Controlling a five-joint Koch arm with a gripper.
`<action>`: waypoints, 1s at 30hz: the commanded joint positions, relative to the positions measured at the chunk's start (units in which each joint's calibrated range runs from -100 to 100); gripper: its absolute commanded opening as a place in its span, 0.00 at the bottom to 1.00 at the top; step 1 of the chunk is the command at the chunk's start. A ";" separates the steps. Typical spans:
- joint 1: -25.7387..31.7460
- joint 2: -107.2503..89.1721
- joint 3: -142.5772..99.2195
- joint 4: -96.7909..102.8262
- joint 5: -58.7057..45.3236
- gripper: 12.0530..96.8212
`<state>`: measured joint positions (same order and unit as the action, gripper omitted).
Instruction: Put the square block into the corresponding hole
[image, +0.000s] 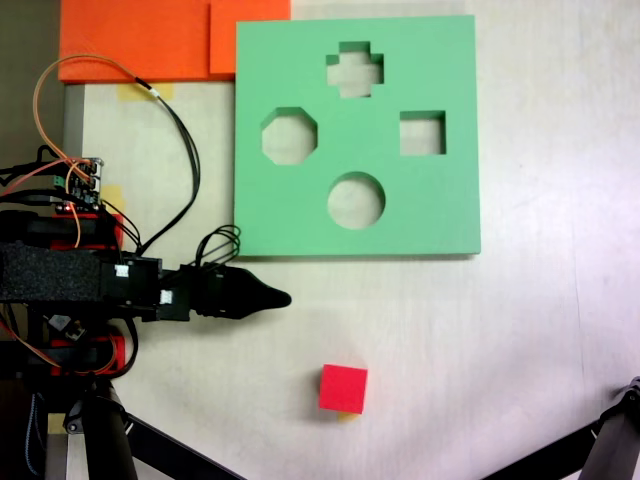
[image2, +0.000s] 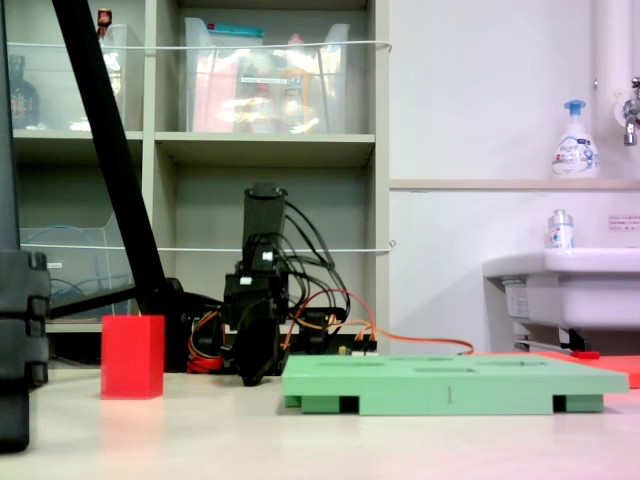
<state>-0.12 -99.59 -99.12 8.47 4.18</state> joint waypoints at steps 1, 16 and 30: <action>0.05 -0.41 -0.88 -5.72 0.24 0.45; 0.05 -0.41 -0.88 -5.72 0.24 0.45; 1.03 -0.41 -0.88 -5.63 0.20 0.44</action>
<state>0.42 -99.59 -99.12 8.47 4.18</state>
